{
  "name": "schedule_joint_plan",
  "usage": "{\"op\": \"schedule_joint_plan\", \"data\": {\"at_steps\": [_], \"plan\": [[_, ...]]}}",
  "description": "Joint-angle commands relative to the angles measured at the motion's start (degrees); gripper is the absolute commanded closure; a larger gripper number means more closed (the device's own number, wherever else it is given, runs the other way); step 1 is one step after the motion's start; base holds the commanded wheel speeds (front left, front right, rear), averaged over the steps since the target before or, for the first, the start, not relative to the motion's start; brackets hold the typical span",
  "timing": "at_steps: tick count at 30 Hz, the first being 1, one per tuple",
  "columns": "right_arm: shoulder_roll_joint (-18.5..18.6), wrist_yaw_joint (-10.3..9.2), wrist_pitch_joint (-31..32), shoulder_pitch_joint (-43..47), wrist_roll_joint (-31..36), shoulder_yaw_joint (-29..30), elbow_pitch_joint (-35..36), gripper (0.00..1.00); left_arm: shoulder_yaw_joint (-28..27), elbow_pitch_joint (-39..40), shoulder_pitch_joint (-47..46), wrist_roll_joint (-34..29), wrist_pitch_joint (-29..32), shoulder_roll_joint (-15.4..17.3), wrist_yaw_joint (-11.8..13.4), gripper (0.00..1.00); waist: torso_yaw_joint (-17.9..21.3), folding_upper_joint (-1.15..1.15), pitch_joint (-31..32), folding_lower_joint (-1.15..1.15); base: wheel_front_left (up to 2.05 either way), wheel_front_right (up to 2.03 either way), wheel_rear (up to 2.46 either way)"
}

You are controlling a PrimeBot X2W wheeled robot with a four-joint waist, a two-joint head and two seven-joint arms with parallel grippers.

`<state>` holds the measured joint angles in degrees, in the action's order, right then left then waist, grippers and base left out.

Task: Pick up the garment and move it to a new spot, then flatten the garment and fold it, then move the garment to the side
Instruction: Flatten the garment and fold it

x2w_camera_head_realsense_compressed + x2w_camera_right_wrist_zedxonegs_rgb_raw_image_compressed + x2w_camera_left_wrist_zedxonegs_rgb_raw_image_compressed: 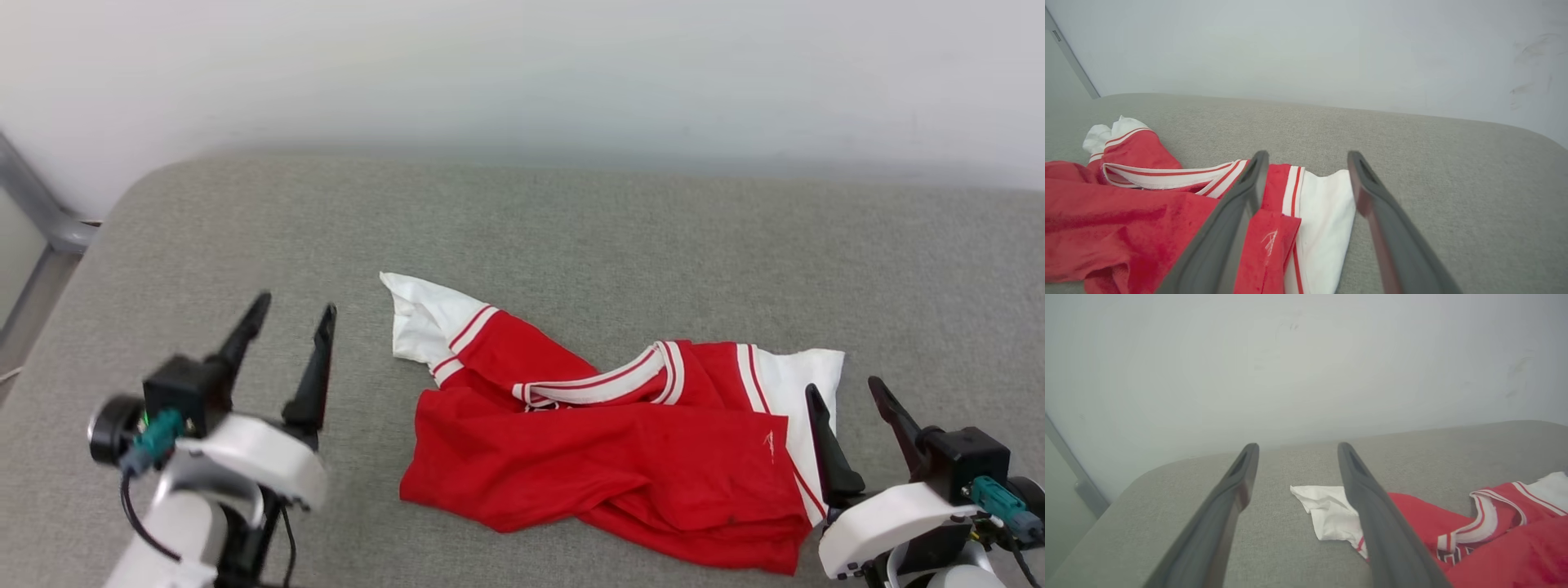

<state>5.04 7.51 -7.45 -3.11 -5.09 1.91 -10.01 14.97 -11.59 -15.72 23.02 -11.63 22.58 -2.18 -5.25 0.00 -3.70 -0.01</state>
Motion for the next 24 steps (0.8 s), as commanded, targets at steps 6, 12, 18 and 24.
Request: {"op": "schedule_joint_plan", "data": {"at_steps": [6,12,18,24], "plan": [[0.24,-0.04,1.01,2.13,-0.66,-0.44,1.25,0.0,0.18,5.54,9.59,0.23,-1.35,-2.62,4.3,0.0,-1.08,0.0,1.85,0.01,0.0,0.0,0.0],[0.15,-0.04,1.78,2.84,-1.09,-0.76,1.89,0.0,0.1,8.17,15.0,0.35,-2.5,-4.29,6.53,0.0,-1.54,0.0,1.52,0.01,0.0,0.0,0.0],[2.54,-0.04,4.68,0.78,-0.87,-2.78,3.34,0.0,0.83,9.25,14.14,-0.95,-3.26,-4.21,5.12,0.0,-3.25,0.0,-0.28,0.01,0.0,0.0,0.0],[8.01,-0.04,17.79,-6.18,-4.18,-10.69,4.71,0.0,1.57,10.05,12.84,-2.35,-3.47,-4.71,4.5,0.0,-4.99,0.0,-3.06,0.01,0.0,0.0,0.0]]}}
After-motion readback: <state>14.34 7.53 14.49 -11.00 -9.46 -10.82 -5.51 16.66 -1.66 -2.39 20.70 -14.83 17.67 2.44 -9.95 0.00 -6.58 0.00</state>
